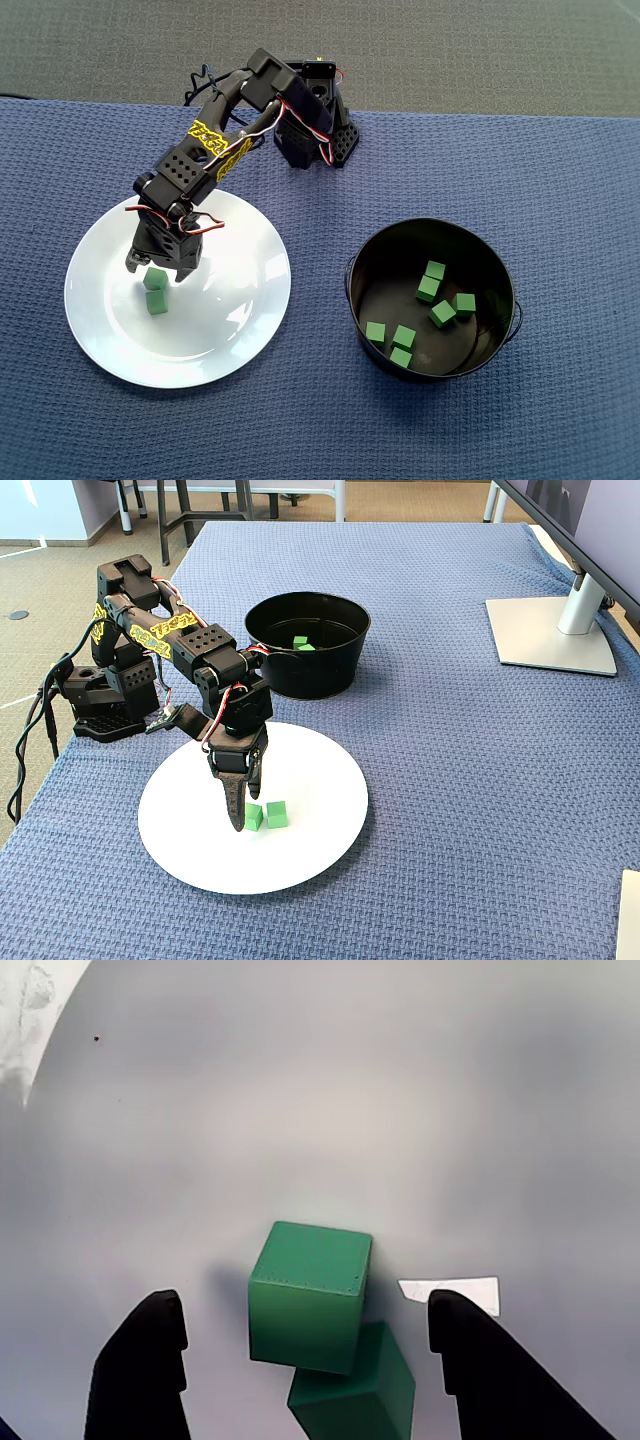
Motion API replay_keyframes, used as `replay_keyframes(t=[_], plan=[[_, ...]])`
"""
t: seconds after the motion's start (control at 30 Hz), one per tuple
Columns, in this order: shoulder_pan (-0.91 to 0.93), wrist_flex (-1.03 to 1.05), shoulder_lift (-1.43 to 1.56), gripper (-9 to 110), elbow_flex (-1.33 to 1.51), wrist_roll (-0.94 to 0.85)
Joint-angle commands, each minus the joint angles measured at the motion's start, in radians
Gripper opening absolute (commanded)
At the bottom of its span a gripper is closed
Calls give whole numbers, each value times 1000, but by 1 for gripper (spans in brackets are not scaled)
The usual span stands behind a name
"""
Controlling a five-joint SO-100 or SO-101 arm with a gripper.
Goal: Pick up the green cubes from the white plate and place them in the black recipient
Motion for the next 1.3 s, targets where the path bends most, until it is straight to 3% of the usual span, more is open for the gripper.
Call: replay_keyframes(t=[0.0, 0.53, 0.83, 1.0, 1.27], plan=[[23, -11, 15, 24, -48, 23], [37, 23, -61, 19, -143, -14], [34, 23, -66, 0, -147, -67], [46, -2, -55, 0, -121, -44], [-28, 233, 307, 0, -32, -132]])
